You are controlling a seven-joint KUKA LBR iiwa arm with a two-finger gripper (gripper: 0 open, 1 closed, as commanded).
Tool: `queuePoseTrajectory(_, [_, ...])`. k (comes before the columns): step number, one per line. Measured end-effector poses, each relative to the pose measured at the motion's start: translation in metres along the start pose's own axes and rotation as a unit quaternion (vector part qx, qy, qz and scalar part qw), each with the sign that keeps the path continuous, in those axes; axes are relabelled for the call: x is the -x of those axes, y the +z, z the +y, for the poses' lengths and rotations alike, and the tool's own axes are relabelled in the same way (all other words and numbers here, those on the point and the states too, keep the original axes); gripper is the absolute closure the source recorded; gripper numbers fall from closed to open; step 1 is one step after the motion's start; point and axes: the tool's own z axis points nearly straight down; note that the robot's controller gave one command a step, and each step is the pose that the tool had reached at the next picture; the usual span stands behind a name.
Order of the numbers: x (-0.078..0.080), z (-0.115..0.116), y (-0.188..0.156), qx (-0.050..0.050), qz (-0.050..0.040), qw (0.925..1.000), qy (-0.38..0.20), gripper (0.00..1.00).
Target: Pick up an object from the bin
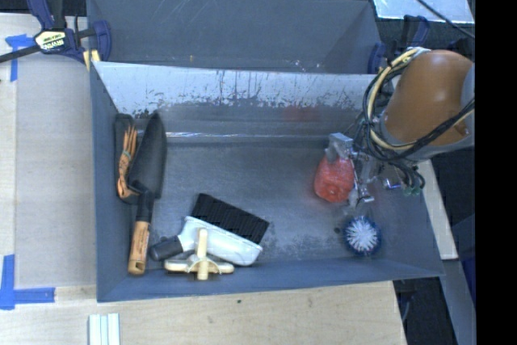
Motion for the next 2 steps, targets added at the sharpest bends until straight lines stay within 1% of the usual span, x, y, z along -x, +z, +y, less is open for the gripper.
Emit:
queuePoseTrajectory(1, [0.005, 0.0034, 0.0264, -0.003, -0.0134, 0.9999, -0.005, 0.0])
queuePoseTrajectory(2, [0.0068, -0.003, 0.0185, -0.002, -0.0123, 0.9999, 0.006, 1.0])
